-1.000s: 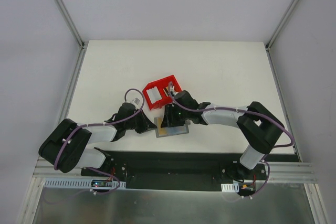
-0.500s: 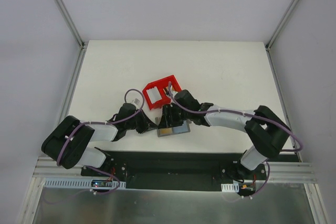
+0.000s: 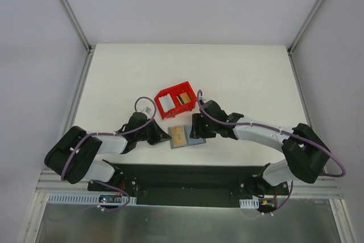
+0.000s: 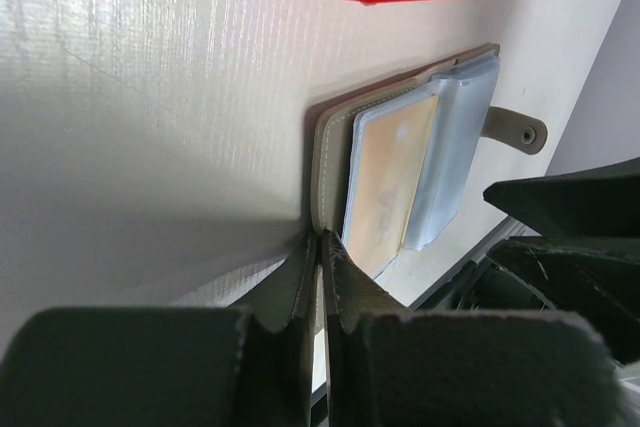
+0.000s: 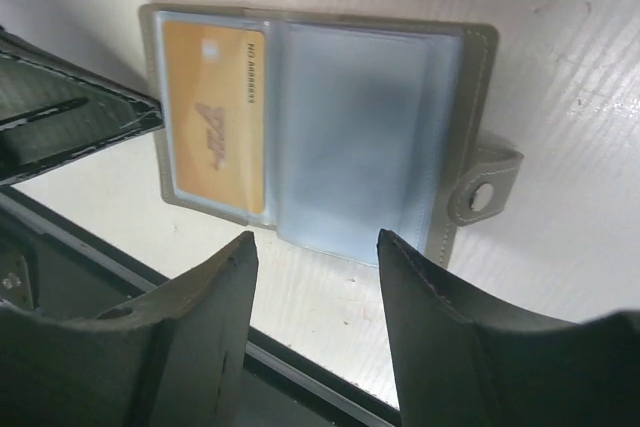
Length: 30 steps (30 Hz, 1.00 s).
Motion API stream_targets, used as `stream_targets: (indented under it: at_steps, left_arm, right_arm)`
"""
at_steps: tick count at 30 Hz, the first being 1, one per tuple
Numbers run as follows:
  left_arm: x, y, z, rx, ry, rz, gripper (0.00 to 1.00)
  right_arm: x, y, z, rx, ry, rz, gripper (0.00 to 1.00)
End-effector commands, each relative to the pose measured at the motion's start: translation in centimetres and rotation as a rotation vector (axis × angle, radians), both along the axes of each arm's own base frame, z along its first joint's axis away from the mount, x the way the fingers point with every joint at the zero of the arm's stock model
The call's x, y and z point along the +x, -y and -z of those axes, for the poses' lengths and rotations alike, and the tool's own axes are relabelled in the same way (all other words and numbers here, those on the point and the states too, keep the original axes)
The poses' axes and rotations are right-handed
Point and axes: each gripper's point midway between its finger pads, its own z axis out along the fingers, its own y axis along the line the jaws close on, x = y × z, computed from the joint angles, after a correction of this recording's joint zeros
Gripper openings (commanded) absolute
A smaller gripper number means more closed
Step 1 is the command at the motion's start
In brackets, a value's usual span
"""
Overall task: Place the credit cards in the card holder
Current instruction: Turn over the card slot in the card holder.
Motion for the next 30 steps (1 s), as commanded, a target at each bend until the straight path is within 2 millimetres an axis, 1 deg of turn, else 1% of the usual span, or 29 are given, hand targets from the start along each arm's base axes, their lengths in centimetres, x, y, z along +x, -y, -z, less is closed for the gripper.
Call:
stream_targets:
  at_steps: [1,5,8,9,13,16,17,18,20,22,24,25,28,29,30]
  left_arm:
    - [-3.3,-3.0,4.0,0.168,-0.111,0.005,0.0]
    - [-3.3,-3.1,3.9,0.167,-0.106,0.004,0.0]
    - [-3.3,-3.0,3.9,0.166,-0.107,0.005,0.0]
    - [-3.3,-3.0,4.0,0.166,-0.11,0.006,0.0]
    - [-3.3,-3.0,4.0,0.165,-0.11,0.007,0.0]
    - [-3.3,-3.0,3.9,0.165,-0.107,0.006,0.0]
    - [-3.3,-3.0,3.9,0.164,-0.109,0.007,0.0]
    - [-3.3,-3.0,4.0,0.165,-0.11,0.007,0.0]
    - [-3.3,-2.9,4.0,0.164,-0.111,0.008,0.0]
    - [-3.3,-3.0,4.0,0.164,-0.112,0.007,0.0]
    - [-3.4,-3.0,4.1,0.164,-0.113,0.007,0.0]
    - [-3.3,-3.0,4.1,0.164,-0.112,0.005,0.0]
    - [-3.3,-3.0,4.1,0.166,-0.109,0.002,0.0]
    - [-3.3,-3.1,4.1,0.168,-0.113,-0.001,0.0]
    - [-3.3,-3.1,4.1,0.166,-0.111,-0.003,0.0]
  right_arm:
    - [0.1,0.8,1.1,-0.062,-0.023,0.026,0.54]
    - [-0.1,0.0,1.8,-0.051,-0.048,0.006,0.52]
    - [0.1,-0.5,1.9,-0.053,-0.048,-0.005,0.5]
    - [0.1,-0.7,1.9,-0.053,-0.047,-0.013,0.49]
    - [0.2,-1.2,1.4,-0.093,-0.014,-0.039,0.36]
    - [-0.2,-1.9,1.2,-0.126,-0.007,-0.078,0.33]
    - [0.2,-1.9,1.1,-0.149,0.015,-0.069,0.31]
    - [0.1,-2.1,1.0,-0.16,0.023,-0.08,0.29]
    - [0.2,-2.7,0.9,-0.163,0.036,-0.096,0.29]
    - [0.2,-3.5,0.4,-0.15,0.046,-0.114,0.26]
    - [0.2,-4.6,-0.1,-0.108,0.056,-0.143,0.26]
    - [-0.3,-5.3,-0.3,-0.075,0.039,-0.17,0.26]
    - [-0.8,-7.5,-0.7,0.014,0.01,-0.229,0.29]
    - [-1.0,-8.1,-0.4,0.03,-0.009,-0.243,0.31]
    - [-1.0,-8.8,-0.5,0.049,-0.02,-0.253,0.32]
